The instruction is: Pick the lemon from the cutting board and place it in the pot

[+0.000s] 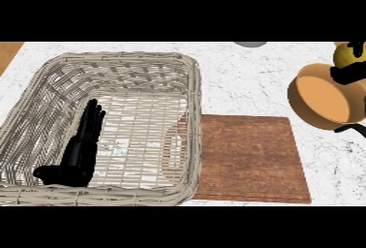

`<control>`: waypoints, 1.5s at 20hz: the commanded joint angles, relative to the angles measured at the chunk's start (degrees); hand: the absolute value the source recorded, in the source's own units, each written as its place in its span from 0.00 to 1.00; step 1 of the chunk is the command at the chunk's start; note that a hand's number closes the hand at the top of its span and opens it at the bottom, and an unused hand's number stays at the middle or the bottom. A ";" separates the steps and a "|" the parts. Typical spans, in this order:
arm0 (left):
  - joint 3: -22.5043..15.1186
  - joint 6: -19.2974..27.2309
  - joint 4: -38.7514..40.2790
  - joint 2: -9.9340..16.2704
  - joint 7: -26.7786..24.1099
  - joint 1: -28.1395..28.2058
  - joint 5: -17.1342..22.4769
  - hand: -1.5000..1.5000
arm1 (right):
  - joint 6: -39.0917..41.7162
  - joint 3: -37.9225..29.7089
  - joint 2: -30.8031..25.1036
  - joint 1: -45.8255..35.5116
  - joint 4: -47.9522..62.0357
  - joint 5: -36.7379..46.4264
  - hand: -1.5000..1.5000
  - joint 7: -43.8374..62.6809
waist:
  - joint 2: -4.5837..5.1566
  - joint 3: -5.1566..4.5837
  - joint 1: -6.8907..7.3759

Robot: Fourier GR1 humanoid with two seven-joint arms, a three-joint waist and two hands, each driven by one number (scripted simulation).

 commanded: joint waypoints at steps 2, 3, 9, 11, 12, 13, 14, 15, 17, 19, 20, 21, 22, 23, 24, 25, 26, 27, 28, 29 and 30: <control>-0.72 1.32 0.97 -1.68 -0.67 -0.81 -0.93 0.50 | -1.66 -2.76 -2.69 1.37 10.27 -2.11 1.00 -5.98 | 0.03 0.02 -0.07; 0.38 -0.56 2.67 -0.53 -2.37 -0.64 0.27 0.50 | -3.09 -3.00 -3.21 -2.48 16.30 -0.89 1.00 -5.44 | 0.17 0.02 0.38; 0.51 -1.51 -1.26 0.67 -0.28 1.01 0.83 0.50 | -3.98 -5.82 -3.00 -1.10 26.98 -0.26 0.00 -0.52 | 0.21 0.05 0.95; -0.74 0.92 2.70 -2.19 -1.52 -1.96 -0.97 0.50 | -2.58 -5.28 -4.09 -2.49 32.17 -0.46 0.00 -3.45 | 0.33 0.05 0.67; 0.35 -1.80 -2.75 0.62 0.81 1.74 1.20 0.50 | -0.03 -6.43 -3.80 -1.60 28.97 -4.10 0.00 -5.91 | -0.05 0.03 0.33; 0.67 -0.57 0.38 -0.39 -0.69 0.01 0.49 0.50 | -1.09 -7.75 -3.32 -0.08 27.79 -6.65 0.00 -9.63 | -0.05 0.03 -0.06; -1.43 0.80 -1.24 -1.58 1.05 -0.01 -1.21 0.50 | -2.26 -9.37 -3.81 -3.48 31.52 -8.09 0.00 -12.21 | 0.18 0.10 0.66; 1.31 0.21 0.39 -0.09 1.53 -3.76 0.11 0.50 | -3.79 -10.78 -3.44 -3.27 29.28 -9.90 0.00 -13.59 | 0.14 0.08 0.13; -1.42 2.61 0.21 -2.22 1.22 -2.27 -1.30 0.50 | -9.65 -14.15 0.61 -1.20 26.27 -13.88 0.00 -15.80 | -0.06 0.14 -0.53; 1.63 0.27 0.33 0.48 1.57 -2.51 0.09 0.50 | -11.27 -19.00 0.32 -2.72 24.56 -19.32 0.00 -18.99 | -0.20 0.17 -0.84; 0.30 0.63 2.14 -1.24 -1.54 -0.25 -0.48 0.50 | -12.69 -21.43 0.10 -3.66 24.82 -21.81 0.00 -21.01 | 0.04 0.18 -0.50; 1.35 0.64 1.88 -0.66 -1.87 -0.22 -0.08 0.50 | -12.72 -23.71 0.09 -4.14 24.70 -24.34 0.00 -21.34 | -0.04 0.16 -0.45; 1.05 -0.06 -0.08 -0.27 0.49 -1.38 0.51 0.50 | -13.75 -25.98 -0.21 -3.01 25.71 -26.68 0.00 -24.63 | 0.07 0.25 -0.26; 0.58 -0.10 0.73 -0.07 -1.06 0.14 -0.48 0.50 | -12.61 -25.96 0.78 -4.73 24.42 -27.77 0.00 -22.28 | -0.19 0.10 -0.31; 0.95 -0.49 -0.13 0.12 1.70 -1.50 0.51 0.50 | -14.34 -26.84 0.91 -2.75 27.13 -28.42 0.00 -24.90 | 0.05 0.12 0.00; 0.82 0.09 1.47 -0.36 -0.66 -1.45 -0.35 0.50 | -13.09 -29.41 -0.41 -2.65 26.85 -31.27 0.00 -25.69 | 0.03 0.11 -0.40; 1.45 -0.65 0.36 0.30 1.76 -2.32 0.79 0.50 | -13.12 -30.11 -1.06 -4.20 27.78 -32.16 0.00 -24.38 | 0.02 0.09 -0.10; -0.55 -0.88 -3.03 -0.10 2.16 0.17 0.07 0.50 | -12.96 -30.77 -2.75 -3.42 29.88 -32.87 0.00 -25.88 | 0.00 0.10 0.27; 1.27 -0.46 1.19 -0.13 -1.12 -0.01 0.17 0.50 | -10.93 -29.86 -4.15 -3.84 28.41 -33.53 0.00 -23.65 | -0.07 0.02 -0.17; -1.07 0.53 -4.12 -0.91 2.26 0.87 -0.95 0.50 | -13.17 -32.01 -5.08 -3.01 32.32 -34.53 0.00 -27.67 | 0.05 0.10 0.38; 1.04 -0.17 0.62 -0.58 2.59 -2.57 0.59 0.50 | -11.58 -32.49 -7.72 -2.76 34.79 -35.37 0.00 -29.38 | 0.19 0.08 0.14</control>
